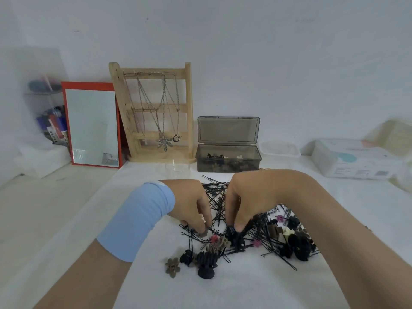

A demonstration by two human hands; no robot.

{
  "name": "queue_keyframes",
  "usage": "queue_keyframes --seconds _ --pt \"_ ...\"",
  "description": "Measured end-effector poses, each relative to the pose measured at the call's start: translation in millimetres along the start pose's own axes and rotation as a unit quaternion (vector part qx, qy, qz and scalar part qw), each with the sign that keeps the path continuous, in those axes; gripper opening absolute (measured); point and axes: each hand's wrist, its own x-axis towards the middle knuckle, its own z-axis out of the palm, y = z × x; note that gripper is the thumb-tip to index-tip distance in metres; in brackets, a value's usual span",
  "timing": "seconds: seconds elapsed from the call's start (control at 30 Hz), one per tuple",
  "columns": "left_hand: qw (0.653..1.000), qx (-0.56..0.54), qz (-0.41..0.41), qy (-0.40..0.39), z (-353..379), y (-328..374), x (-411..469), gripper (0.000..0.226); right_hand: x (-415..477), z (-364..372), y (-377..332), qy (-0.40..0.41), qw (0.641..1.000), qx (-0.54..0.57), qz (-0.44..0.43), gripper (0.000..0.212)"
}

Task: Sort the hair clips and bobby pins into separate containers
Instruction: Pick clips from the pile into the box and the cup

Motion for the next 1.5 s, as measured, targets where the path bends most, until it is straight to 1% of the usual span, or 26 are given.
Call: queue_keyframes --seconds 0.1,0.2,0.3,0.4,0.47,0.6,0.7,0.77,0.8,0.9,0.97,1.1,1.17,1.3,1.4,1.43,1.5 --pt "1.0 -0.01 -0.005 -0.001 -3.7 -6.6 -3.1 0.016 4.1 12.9 -10.6 -0.036 0.995 -0.086 0.024 0.025" --pt "1.0 -0.019 -0.01 -0.006 -4.4 -10.1 -4.7 0.017 7.2 18.4 -14.6 -0.031 0.992 -0.115 0.03 0.025" --pt "0.997 -0.083 -0.003 0.002 -4.7 -11.2 -5.5 0.014 0.7 8.9 -10.0 -0.015 0.996 -0.089 0.015 0.021" --pt "0.985 -0.163 0.005 0.052 -9.1 -15.1 -6.0 0.011 -4.7 -2.2 1.5 0.017 1.0 -0.005 -0.003 0.019" --pt "0.974 -0.204 0.007 0.102 -12.4 -20.2 -5.0 0.012 -2.6 -6.2 11.9 0.06 0.997 0.043 -0.012 0.019" --pt "0.956 -0.225 0.026 0.188 -14.6 -27.6 3.9 0.015 9.7 -5.9 30.8 0.151 0.984 0.097 0.007 0.022" --pt "0.947 -0.212 0.011 0.241 -21.3 -25.1 18.9 0.013 21.7 -8.9 38.3 0.259 0.958 0.126 0.021 0.023" --pt "0.936 -0.186 0.005 0.298 -32.5 -20.2 32.1 0.014 32.0 -15.2 43.7 0.343 0.93 0.122 0.046 0.023" --pt "0.929 -0.179 0.006 0.325 -39.1 -18.2 39.8 0.015 37.9 -18.8 47.3 0.373 0.92 0.11 0.059 0.023" --pt "0.909 -0.163 0.016 0.384 -57.9 -9.5 64.6 0.019 55.4 -28.9 61.6 0.414 0.903 0.08 0.087 0.023" --pt "0.911 -0.137 0.018 0.389 -65.1 -6.0 83.9 0.023 66.7 -34.8 72.6 0.42 0.901 0.057 0.091 0.024" --pt "0.933 -0.125 -0.002 0.338 -63.5 -12.7 114.7 0.039 82.9 -41.3 89.4 0.407 0.908 0.026 0.091 0.027" --pt "0.937 -0.127 0.002 0.325 -60.8 -17.2 118.8 0.041 86.7 -42.5 94.7 0.395 0.914 0.018 0.092 0.032" --pt "0.932 -0.105 0.028 0.347 -56.8 -17.1 108.4 0.031 82.6 -42.8 94.4 0.383 0.92 0.022 0.074 0.034" --pt "0.923 -0.105 0.049 0.367 -48.6 -16.5 88.0 0.016 67.0 -38.8 79.7 0.388 0.92 0.0 0.049 0.03" --pt "0.924 -0.113 0.056 0.362 -44.6 -16.5 79.4 0.012 60.0 -36.2 72.9 0.388 0.921 -0.004 0.032 0.026" --pt "0.94 -0.118 0.06 0.315 -33.6 -15.4 58.3 0.007 44.2 -27.5 55.0 0.369 0.93 0.003 -0.012 0.019"
